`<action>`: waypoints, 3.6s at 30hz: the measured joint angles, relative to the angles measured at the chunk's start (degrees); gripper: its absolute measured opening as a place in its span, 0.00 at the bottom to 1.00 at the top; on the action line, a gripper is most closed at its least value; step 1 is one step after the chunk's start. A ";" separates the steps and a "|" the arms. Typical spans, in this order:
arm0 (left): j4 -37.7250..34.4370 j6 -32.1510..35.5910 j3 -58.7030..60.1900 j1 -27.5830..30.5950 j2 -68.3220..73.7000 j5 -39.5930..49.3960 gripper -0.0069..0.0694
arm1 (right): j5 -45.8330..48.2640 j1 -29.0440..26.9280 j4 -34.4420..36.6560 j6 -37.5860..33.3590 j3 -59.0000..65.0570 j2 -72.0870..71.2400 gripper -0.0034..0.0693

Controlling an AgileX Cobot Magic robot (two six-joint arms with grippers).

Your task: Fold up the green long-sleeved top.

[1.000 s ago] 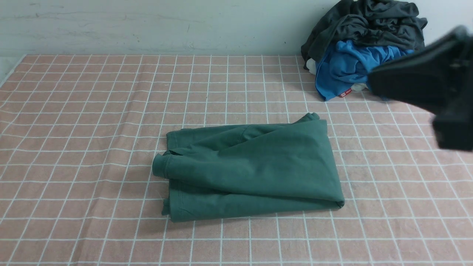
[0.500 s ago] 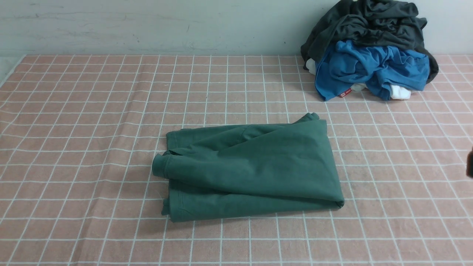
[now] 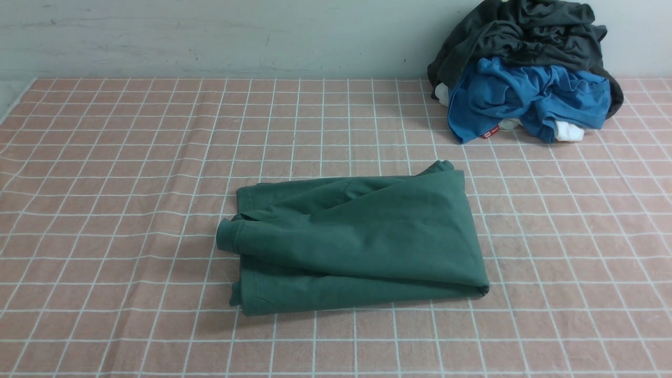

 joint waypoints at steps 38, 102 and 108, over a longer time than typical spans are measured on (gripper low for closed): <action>-0.07 0.00 0.00 0.00 0.00 0.00 0.09 | -23.96 -32.39 -24.19 24.65 43.73 -28.13 0.03; 0.84 0.27 27.68 14.25 -3.13 -29.88 0.09 | -23.68 -32.39 -23.94 24.04 43.67 -28.13 0.03; 0.80 0.22 27.68 14.29 -3.13 -29.88 0.09 | -23.68 -32.39 -23.94 24.04 43.67 -28.13 0.03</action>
